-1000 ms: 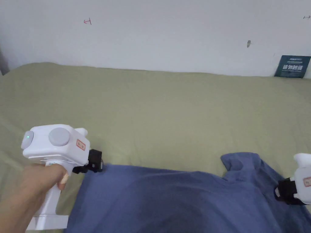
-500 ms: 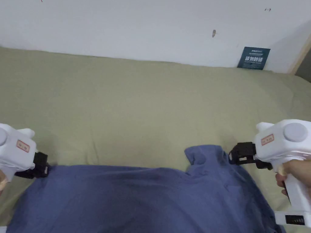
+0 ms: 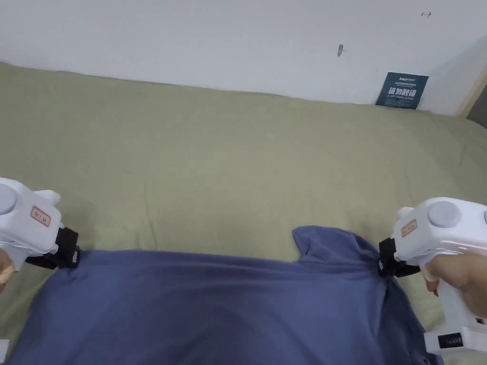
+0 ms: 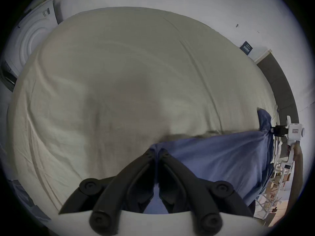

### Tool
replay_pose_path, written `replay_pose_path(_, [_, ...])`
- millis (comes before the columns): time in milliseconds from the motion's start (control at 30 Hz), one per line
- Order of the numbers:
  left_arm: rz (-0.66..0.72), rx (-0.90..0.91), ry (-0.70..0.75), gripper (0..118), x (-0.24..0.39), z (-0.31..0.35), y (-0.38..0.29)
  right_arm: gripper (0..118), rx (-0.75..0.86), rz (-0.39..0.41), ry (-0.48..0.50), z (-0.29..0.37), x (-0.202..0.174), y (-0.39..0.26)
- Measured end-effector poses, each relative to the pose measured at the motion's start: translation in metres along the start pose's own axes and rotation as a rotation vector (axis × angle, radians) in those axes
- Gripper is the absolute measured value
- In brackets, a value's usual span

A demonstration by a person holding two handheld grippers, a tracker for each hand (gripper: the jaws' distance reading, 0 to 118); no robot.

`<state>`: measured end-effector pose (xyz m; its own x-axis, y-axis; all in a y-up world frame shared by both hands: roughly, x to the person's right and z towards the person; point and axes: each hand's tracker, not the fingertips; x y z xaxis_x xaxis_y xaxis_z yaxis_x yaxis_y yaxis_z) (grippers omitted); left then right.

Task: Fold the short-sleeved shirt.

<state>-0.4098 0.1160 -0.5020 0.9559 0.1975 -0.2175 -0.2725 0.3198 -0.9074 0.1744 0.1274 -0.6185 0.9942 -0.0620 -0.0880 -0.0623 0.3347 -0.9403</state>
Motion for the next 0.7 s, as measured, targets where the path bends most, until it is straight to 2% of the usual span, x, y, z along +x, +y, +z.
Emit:
replay_pose_path(67, [-0.026,0.015,-0.005,4,0.000,0.017,-0.006,1,0.029,0.050,-0.009,0.023,-0.003,-0.007])
replay_pose_path(233, [-0.036,0.081,-0.067,4,0.000,0.072,-0.031,1,0.106,0.099,0.053,0.089,-0.007,-0.037])
replay_pose_path(500, [-0.057,0.142,-0.088,4,-0.014,0.147,-0.117,1,0.153,0.107,0.051,0.166,0.011,-0.115])
replay_pose_path(600, [-0.044,0.135,-0.109,4,-0.023,0.153,-0.160,1,0.140,0.111,0.056,0.173,0.023,-0.156])
replay_pose_path(700, [-0.025,0.110,-0.109,4,-0.030,0.145,-0.203,1,0.084,0.074,0.071,0.161,0.038,-0.202])
